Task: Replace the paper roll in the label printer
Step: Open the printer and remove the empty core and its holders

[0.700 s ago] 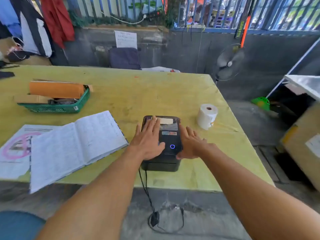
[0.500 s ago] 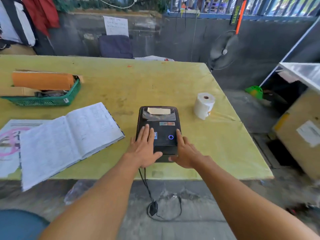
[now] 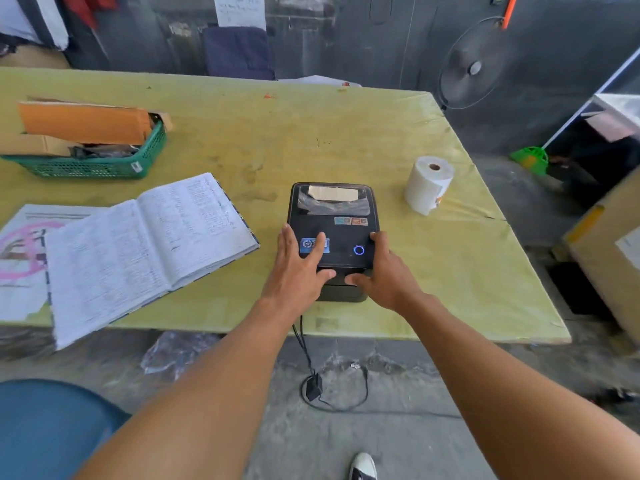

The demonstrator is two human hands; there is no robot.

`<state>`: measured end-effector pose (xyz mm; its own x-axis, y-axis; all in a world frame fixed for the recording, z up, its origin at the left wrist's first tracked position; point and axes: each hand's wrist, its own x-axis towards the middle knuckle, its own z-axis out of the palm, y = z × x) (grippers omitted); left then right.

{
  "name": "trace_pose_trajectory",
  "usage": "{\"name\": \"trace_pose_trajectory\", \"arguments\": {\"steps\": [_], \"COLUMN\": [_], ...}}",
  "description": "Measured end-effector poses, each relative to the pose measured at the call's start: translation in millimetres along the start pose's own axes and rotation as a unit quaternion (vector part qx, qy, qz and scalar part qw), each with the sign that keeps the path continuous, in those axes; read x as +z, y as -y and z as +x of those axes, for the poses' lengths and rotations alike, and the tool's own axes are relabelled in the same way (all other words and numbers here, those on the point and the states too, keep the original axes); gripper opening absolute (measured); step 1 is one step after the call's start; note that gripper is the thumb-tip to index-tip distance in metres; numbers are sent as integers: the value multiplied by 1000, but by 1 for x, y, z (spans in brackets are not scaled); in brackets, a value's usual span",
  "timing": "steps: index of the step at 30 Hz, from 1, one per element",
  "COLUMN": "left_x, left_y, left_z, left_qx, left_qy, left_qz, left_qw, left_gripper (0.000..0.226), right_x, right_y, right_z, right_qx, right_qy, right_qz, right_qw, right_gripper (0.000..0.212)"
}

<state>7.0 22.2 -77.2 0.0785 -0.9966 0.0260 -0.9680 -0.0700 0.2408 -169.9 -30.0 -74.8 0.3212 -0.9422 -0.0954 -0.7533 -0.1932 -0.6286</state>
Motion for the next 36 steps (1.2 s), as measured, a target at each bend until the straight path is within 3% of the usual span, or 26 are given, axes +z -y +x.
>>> {"name": "trace_pose_trajectory", "arguments": {"steps": [17, 22, 30, 36], "left_x": [-9, -45, -86, -99], "left_y": [1, 7, -8, -7], "left_z": [9, 33, 103, 160], "left_qx": [3, 11, -111, -179], "left_qy": [14, -56, -203, -203], "left_qz": [-18, -60, -276, -324], "left_qw": [1000, 997, 933, 906], "left_gripper": [72, 70, 95, 89], "right_x": [-3, -39, -100, -112], "right_y": [-8, 4, 48, 61], "right_z": [0, 20, 90, 144], "right_qx": [4, 17, 3, 6], "right_qy": [-22, -29, -84, -71], "right_qz": [76, 115, 64, 135], "right_qw": [997, 993, 994, 988], "right_gripper": [85, 79, 81, 64]}}
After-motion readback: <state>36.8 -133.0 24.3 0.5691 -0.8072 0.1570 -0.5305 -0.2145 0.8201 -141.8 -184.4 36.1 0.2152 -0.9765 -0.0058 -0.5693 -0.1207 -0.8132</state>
